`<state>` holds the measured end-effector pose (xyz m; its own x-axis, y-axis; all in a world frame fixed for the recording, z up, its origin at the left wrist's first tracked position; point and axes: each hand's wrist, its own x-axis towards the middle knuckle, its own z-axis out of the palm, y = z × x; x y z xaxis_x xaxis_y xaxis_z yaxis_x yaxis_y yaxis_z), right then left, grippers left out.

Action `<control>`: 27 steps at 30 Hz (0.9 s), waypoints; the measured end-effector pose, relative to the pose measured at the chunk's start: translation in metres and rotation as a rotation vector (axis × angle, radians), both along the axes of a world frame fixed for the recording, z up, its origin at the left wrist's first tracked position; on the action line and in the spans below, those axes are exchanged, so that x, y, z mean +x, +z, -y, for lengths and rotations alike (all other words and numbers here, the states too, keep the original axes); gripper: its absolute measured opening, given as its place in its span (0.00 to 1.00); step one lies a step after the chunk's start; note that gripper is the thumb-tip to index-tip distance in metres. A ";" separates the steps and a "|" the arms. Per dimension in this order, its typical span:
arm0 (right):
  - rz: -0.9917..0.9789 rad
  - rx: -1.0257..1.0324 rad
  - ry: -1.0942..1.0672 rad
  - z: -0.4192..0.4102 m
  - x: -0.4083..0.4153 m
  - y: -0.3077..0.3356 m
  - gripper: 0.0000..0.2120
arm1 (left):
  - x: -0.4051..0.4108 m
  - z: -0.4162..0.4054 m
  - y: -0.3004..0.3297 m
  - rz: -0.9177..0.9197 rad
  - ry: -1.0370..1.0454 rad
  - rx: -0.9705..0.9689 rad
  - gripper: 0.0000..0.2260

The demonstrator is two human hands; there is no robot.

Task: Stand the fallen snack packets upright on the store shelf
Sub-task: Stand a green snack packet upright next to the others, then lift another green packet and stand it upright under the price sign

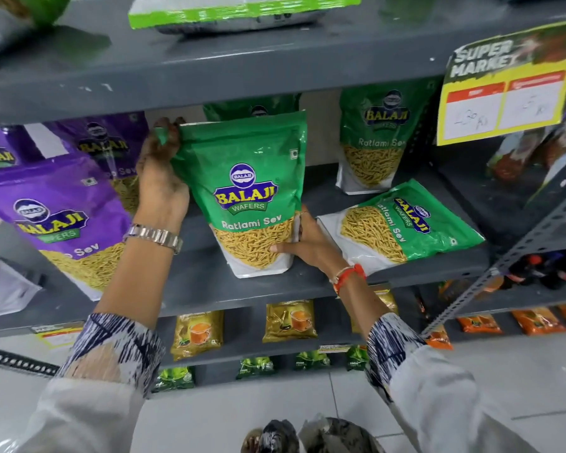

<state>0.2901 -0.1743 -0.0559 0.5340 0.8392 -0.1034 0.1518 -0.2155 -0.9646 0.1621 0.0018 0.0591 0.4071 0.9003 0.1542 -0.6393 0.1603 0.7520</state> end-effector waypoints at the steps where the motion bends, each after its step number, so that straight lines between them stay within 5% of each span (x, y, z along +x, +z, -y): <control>1: 0.004 -0.007 -0.003 0.000 -0.001 0.001 0.42 | 0.001 0.001 0.000 0.047 0.042 0.004 0.10; 6: 0.111 0.130 -0.133 0.020 -0.021 -0.004 0.45 | 0.003 0.035 -0.022 -0.031 0.603 0.226 0.25; 10: 0.064 0.337 -0.429 0.087 -0.036 -0.003 0.28 | 0.023 0.117 -0.068 -0.298 0.841 0.757 0.09; 13: -0.039 0.427 -0.836 0.124 -0.022 -0.020 0.20 | 0.062 0.154 -0.086 -0.582 0.455 1.177 0.06; 15: -0.284 0.406 -0.990 0.133 -0.003 -0.032 0.20 | 0.097 0.157 -0.088 -0.869 0.081 1.176 0.12; 18: -0.727 0.339 -0.889 0.138 0.017 -0.050 0.18 | 0.145 0.144 -0.084 -1.244 -0.329 1.073 0.22; 21: -0.799 0.303 -0.773 0.139 0.027 -0.052 0.19 | 0.172 0.125 -0.086 -1.438 -0.756 0.929 0.25; 23: -0.833 0.310 -0.732 0.139 0.033 -0.046 0.19 | 0.176 0.117 -0.084 -1.449 -0.952 0.735 0.36; 27: -0.899 0.304 -0.696 0.141 0.044 -0.038 0.25 | 0.180 0.111 -0.085 -1.551 -1.077 0.853 0.40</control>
